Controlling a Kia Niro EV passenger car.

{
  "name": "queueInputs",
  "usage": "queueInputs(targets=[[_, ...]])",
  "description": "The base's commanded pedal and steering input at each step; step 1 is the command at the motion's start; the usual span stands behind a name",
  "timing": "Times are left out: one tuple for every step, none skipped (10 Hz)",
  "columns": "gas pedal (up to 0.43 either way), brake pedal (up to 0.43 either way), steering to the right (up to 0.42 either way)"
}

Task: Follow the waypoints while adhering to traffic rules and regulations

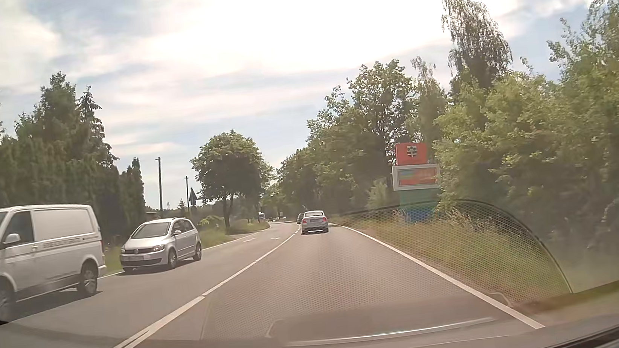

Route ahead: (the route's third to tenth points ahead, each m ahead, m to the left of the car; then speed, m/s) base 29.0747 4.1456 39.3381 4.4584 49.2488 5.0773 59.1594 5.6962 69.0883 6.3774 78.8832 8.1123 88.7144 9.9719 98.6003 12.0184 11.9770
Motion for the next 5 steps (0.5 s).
queueInputs(targets=[[0.409, 0.0, -0.003], [0.39, 0.0, -0.003], [0.39, 0.0, -0.003], [0.39, 0.0, -0.004], [0.358, 0.0, -0.004]])
